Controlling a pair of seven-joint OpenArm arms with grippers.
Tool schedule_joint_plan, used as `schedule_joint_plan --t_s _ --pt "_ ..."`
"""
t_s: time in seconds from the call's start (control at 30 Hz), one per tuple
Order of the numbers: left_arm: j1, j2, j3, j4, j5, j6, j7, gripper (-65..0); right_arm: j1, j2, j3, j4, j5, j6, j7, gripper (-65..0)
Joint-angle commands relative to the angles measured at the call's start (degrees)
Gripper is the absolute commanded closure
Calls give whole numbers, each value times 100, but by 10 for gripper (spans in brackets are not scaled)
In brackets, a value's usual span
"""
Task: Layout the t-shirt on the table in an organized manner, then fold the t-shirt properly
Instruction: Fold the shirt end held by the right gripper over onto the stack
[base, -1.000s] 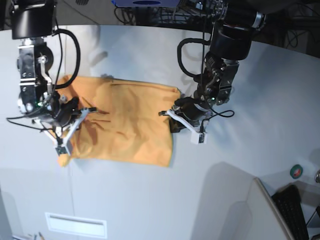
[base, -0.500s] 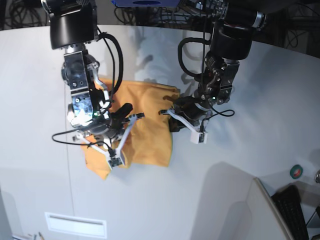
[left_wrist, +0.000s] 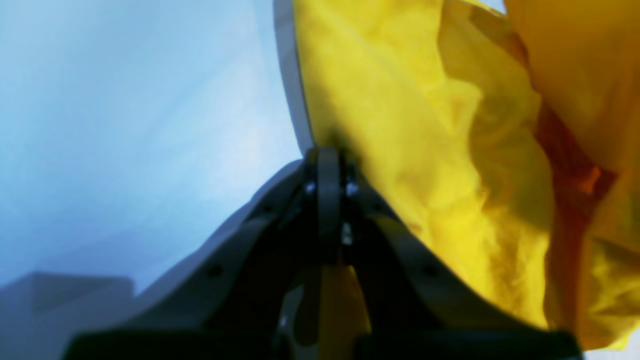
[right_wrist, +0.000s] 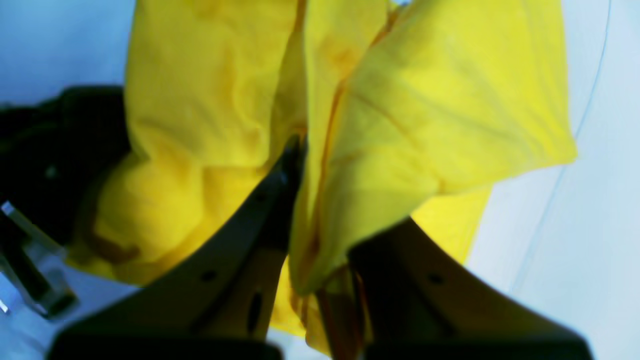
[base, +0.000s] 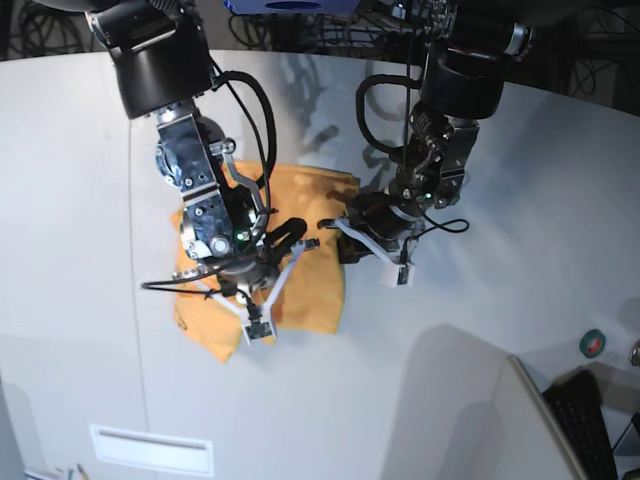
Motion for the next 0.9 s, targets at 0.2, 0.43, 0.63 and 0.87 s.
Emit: schedule_joint_plan --t_s 0.2,0.43,0.63,0.87 --pt "-53 14 1 50 48 19 79 0 430 -40 -208 -519 514 -369 253 0" --pt "-53 14 1 50 48 19 79 0 413 -119 -208 -527 523 -747 332 0" --pt "-53 14 1 50 48 19 79 0 404 -128 -507 -475 531 -765 315 0" --pt "-53 14 1 50 48 19 79 0 413 -145 -657 -527 531 -791 341 0"
